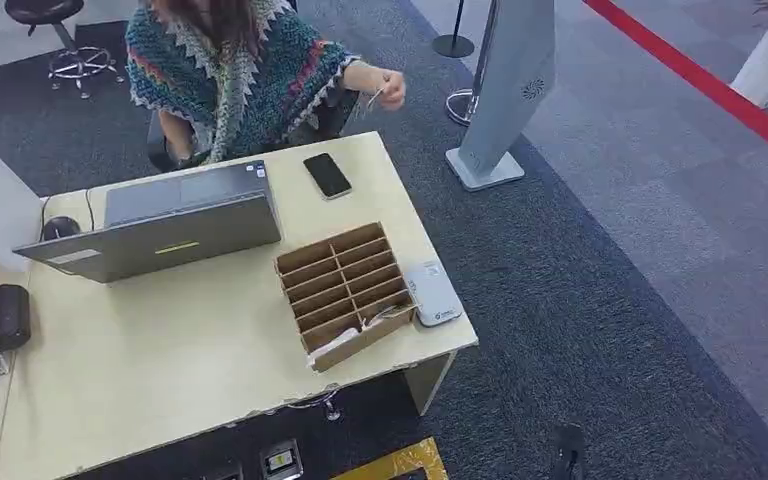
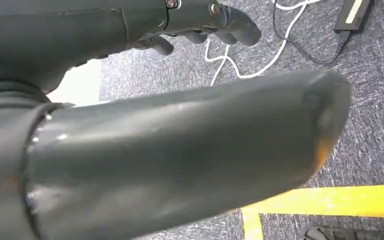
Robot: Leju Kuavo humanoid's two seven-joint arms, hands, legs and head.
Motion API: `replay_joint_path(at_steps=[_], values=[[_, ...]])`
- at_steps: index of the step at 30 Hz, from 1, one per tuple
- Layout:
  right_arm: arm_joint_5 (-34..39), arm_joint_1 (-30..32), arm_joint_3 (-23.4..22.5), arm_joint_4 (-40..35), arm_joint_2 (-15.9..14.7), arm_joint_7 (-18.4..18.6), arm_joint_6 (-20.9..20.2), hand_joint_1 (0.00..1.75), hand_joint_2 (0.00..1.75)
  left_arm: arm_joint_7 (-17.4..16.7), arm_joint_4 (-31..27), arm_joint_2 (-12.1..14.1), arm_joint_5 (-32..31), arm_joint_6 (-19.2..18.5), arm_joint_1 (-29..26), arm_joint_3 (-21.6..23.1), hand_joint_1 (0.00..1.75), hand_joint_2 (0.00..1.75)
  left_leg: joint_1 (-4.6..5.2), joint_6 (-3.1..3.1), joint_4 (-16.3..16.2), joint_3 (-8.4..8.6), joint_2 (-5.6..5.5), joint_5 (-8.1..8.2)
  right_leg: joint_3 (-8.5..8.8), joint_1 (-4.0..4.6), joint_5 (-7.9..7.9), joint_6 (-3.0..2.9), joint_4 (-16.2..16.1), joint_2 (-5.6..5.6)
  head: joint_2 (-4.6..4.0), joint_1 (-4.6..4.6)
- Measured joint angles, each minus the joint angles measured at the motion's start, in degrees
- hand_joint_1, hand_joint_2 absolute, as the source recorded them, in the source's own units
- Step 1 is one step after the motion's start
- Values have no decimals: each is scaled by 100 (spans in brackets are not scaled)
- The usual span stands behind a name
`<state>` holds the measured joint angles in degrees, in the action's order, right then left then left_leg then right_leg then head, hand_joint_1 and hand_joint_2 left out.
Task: Pass the card to the sensor for recognition and then transmit it.
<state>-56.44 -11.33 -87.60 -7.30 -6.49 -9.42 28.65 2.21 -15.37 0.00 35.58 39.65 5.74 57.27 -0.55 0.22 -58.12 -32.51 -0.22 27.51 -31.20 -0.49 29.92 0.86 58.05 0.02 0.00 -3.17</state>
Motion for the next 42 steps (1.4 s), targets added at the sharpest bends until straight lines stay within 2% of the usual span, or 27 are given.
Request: replay_joint_path(at_steps=[3, 4, 6, 8, 9, 11, 13, 14, 15, 18, 19, 20, 21, 23, 25, 30, 34, 37, 42], values=[[916, -250, 0, -37, -212, -455, 0, 0, 175, 73, 0, 0, 109, 28, 1, 4, 0, 0, 5, 1, 0, 1, 1, -1, 1, -5, -3, 4, 0, 2, 0, 0], [1271, -348, 0, -83, -354, -713, -4, 0, 175, 98, 0, 2, 129, 35, 1, 4, 0, 0, 7, 2, 0, 2, 1, -1, 1, -6, -4, 5, 0, 2, 0, 0], [1615, -577, 2, -166, -557, -1133, -41, 0, 175, 138, 0, 2, 179, 44, 1, 7, 0, 0, 9, 2, -1, 0, 1, -2, 2, -8, -5, 5, 0, 2, 0, 0], [1824, -889, 18, -276, -754, -1369, -114, 0, 175, 190, 0, 2, 194, 44, 3, 4, 0, 0, 16, 4, -1, 3, 5, -3, -2, -16, -11, 11, 0, 6, 0, 2], [2100, -1065, 53, -370, -857, -1283, -212, 0, 175, 214, 0, 2, 194, 44, 14, 4, 0, 0, 16, 7, -1, 7, 6, -5, 0, -17, -11, 11, 0, 8, 0, 4], [2978, -1239, 327, -826, -990, -702, -282, 0, 175, 227, 0, 0, 155, 44, 32, 2, 0, 0, 16, 9, -5, 13, -9, -5, 1, -17, -8, 13, -4, -8, 0, -4], [4229, -1121, 904, -1622, -1082, 254, 164, 0, 175, 240, 0, 0, 85, 46, 33, 4, 0, 0, 35, 29, -8, 17, -25, 3, 9, -39, 8, 38, -5, -26, 0, -4], [4874, -1013, 1383, -2222, -1180, 766, 631, 0, 175, 243, 0, 0, 54, 48, 27, 2, 0, 0, 53, 33, -5, 11, -37, 0, 12, -54, 9, 38, 2, -36, 0, 4], [5074, -948, 1757, -2675, -1296, 1033, 908, 0, 175, 243, 0, 0, 13, 46, 12, 2, 0, 0, 62, 33, 0, 1, -17, 1, -2, -61, 7, 37, 11, -12, 0, 2], [4736, -986, 2798, -3899, -1562, 1427, 1080, 0, 175, 243, 13, 11, -100, 50, 30, 2, 0, 0, 75, 38, 6, -11, 108, 26, -25, -72, -4, 38, 34, 113, 0, -2], [4452, -986, 3199, -4417, -1622, 1506, 1091, 0, 175, 243, 13, 15, -153, 50, 58, 2, 0, 0, 75, 35, 7, -9, 116, 31, -23, -71, -4, 38, 35, 121, 0, -2], [4200, -987, 3551, -4863, -1610, 1618, 1091, 0, 175, 243, 13, 15, -204, 50, 70, 2, 0, 0, 79, 36, 7, -87, 117, 32, -22, -74, -2, 39, 34, 120, 0, -4], [3870, -1021, 4014, -5433, -1632, 1721, 1093, 0, 175, 243, 13, 15, -256, 55, 101, 2, 0, 0, 80, 41, 7, -81, 111, 40, -15, -76, 2, 40, 35, 111, 0, 9], [3411, -1111, 4517, -6021, -1683, 1904, 1091, 0, 175, 243, 13, 15, -346, 55, 119, 0, 0, 0, 80, 48, 7, -84, 93, 34, -13, -76, 8, 38, 35, 86, 0, 2], [2756, -1260, 5212, -6746, -1851, 2133, 1093, 0, 175, 232, 13, 11, -446, 52, 115, 2, 0, 0, 75, 51, 6, -98, 12, 10, -14, -71, 9, 38, 35, 6, 0, -2], [1877, -1559, 6847, -8097, -2140, 2687, 1029, 0, 175, 96, 13, 7, -582, 41, 109, 22, 0, 0, 74, 47, 6, -113, -42, 0, -16, -70, 21, 31, 39, -45, 0, 2], [1014, -1964, 7970, -8649, -2411, 2966, 159, 0, 175, -13, 13, 2, -700, -22, 160, 94, 0, 0, 65, 44, 6, -119, -52, 1, -16, -60, 29, 32, 39, -53, 0, 0], [501, -2221, 8800, -8869, -2476, 3055, -563, 0, 175, -90, 13, 2, -785, -83, 223, 166, 0, 0, 65, 44, 6, -123, -59, 1, -17, -60, 30, 31, 39, -61, 0, 2], [-30, -2585, 10073, -8959, -2480, 3097, -1263, 0, 175, -164, 11, 2, -874, -184, 346, 269, 0, 0, 61, 44, 6, -123, -65, 1, -17, -57, 30, 30, 39, -65, 0, -2]])
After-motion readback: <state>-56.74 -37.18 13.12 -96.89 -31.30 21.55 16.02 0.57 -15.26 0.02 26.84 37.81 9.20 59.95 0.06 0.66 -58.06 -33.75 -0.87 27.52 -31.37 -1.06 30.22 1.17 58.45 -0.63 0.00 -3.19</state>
